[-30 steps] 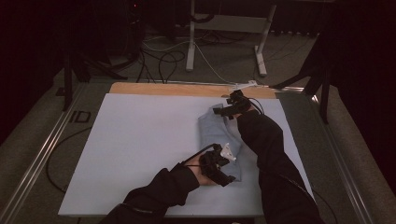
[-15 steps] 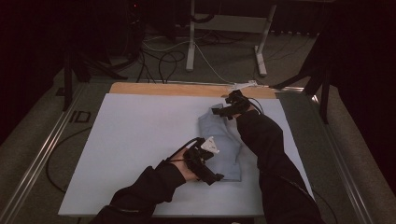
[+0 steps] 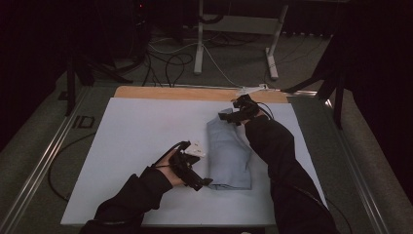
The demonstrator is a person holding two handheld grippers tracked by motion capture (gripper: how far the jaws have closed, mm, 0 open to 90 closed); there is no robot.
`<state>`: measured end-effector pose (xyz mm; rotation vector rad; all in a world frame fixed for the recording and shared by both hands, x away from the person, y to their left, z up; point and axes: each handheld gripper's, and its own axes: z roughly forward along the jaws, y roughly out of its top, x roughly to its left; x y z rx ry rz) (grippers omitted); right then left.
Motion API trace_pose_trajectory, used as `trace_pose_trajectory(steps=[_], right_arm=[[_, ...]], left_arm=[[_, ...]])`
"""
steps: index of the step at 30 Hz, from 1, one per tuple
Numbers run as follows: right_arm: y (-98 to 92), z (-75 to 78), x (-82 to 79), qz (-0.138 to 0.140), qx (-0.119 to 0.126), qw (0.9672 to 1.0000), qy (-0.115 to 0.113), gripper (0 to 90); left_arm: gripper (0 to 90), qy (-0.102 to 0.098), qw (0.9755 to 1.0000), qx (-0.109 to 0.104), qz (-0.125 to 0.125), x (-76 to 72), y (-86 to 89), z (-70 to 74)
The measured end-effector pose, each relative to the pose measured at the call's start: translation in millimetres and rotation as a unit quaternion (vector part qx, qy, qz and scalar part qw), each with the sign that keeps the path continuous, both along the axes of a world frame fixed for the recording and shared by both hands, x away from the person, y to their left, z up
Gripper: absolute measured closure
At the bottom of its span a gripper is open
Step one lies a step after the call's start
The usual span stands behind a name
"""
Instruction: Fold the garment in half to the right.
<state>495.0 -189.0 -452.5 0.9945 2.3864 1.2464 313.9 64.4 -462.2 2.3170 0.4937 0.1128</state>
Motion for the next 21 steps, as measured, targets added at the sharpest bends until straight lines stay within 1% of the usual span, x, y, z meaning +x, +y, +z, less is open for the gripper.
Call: trace_pose_trajectory(steps=[2,4,6,8,10,11,14,15,16,18,19,21], right_arm=[[-0.7,0.8,0.2,-0.001,0.006,1.0,0.005,9.8],[-0.8,0.7,0.9,-0.003,0.001,1.0,0.005,9.8],[-0.9,-0.6,1.1,-0.006,0.003,0.9999,0.008,9.8],[0.2,-3.0,1.1,-0.009,-0.007,0.9999,0.007,9.8],[0.8,-5.8,2.4,-0.016,-0.009,0.9998,0.012,9.8],[0.4,-7.3,2.5,-0.015,-0.007,0.9998,0.014,9.8],[-1.9,-12.2,4.5,-0.025,-0.011,0.9996,0.011,10.3],[-3.3,-14.3,5.8,-0.033,-0.014,0.9993,0.011,12.6],[-5.0,-16.7,7.3,-0.039,-0.011,0.9991,0.012,14.0],[-7.1,-21.7,9.2,-0.049,-0.015,0.9985,0.019,17.4],[-7.8,-24.0,10.1,-0.049,-0.02,0.9983,0.023,17.4],[-9.7,-30.0,13.2,-0.061,-0.022,0.9974,0.03,18.2]], left_arm=[[0.3,0.0,0.9999,-0.01,0.01,-0.1,10.0,-2.2],[0.3,-0.007,0.9996,-0.021,0.016,-1.1,21.1,-4.1],[0.3,-0.013,0.9993,-0.024,0.025,-2.5,32.8,-6.6],[0.3,-0.011,0.999,-0.029,0.033,-4.2,45.2,-9.8],[0.3,-0.012,0.9985,-0.028,0.044,-5.6,58.6,-13.8],[0.3,-0.011,0.9984,-0.027,0.049,-6.5,65.7,-16.0],[0.4,-0.018,0.9968,-0.039,0.067,-11.7,86.3,-21.9],[0.4,-0.021,0.9959,-0.047,0.074,-14.2,92.7,-23.7],[0.3,-0.022,0.9953,-0.05,0.08,-16.5,98.9,-25.4],[0.4,-0.025,0.9941,-0.055,0.091,-22.6,110.5,-29.1],[0.4,-0.027,0.9935,-0.056,0.096,-25.5,116.2,-31.1],[0.4,-0.025,0.9919,-0.062,0.108,-30.7,127.1,-35.4]])
